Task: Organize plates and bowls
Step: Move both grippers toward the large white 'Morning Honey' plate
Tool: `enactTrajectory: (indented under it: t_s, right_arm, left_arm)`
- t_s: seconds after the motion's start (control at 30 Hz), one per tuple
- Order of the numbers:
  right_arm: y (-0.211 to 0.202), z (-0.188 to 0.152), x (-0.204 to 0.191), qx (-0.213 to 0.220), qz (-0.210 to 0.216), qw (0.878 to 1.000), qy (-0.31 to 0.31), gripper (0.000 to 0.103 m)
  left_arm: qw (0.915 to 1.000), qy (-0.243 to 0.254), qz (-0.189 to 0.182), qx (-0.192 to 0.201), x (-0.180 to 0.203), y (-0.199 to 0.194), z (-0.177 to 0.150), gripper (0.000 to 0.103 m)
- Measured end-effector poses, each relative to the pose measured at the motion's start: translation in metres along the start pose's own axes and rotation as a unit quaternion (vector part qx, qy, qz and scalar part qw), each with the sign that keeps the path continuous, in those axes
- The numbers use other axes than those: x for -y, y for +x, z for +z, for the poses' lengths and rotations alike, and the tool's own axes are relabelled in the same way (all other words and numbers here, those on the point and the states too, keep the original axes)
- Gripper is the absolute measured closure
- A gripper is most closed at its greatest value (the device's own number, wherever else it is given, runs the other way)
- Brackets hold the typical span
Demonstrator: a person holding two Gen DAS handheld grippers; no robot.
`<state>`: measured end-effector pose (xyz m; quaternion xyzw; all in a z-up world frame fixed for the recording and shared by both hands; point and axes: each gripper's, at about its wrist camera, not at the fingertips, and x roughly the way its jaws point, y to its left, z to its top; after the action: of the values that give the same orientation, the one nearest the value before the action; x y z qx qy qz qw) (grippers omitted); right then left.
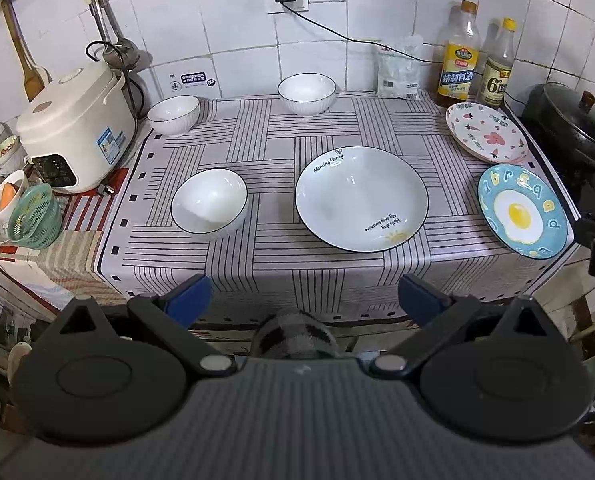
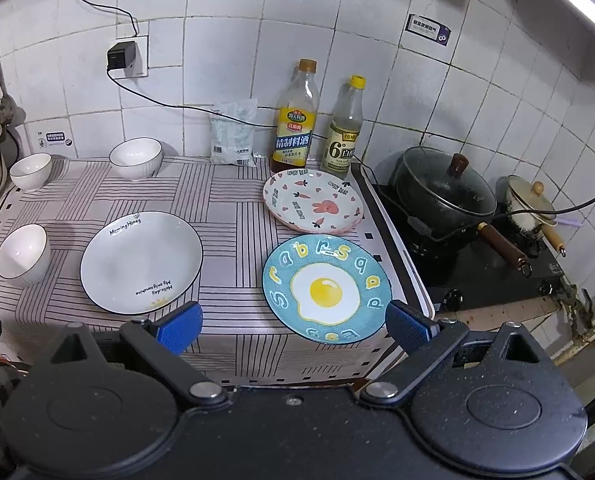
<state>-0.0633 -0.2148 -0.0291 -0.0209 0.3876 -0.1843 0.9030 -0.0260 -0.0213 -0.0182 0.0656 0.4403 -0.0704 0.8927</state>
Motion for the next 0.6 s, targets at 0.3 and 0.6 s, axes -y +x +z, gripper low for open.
enactTrajectory:
  t_s: [0.3,0.6]
  right_arm:
    - [-0.006,-0.003,0.001,0.023,0.014,1.000,0.005,0.003]
    - [-0.009,-0.016,-0.011,0.127,0.065,0.990,-0.005,0.003]
  left_arm:
    - [0.9997,0.015,-0.011,0.018,-0.002,-0.005,0.003,0.001]
    - [0.9947,0.026,-0.079,0.059,-0.018,-0.005,0.011,0.001]
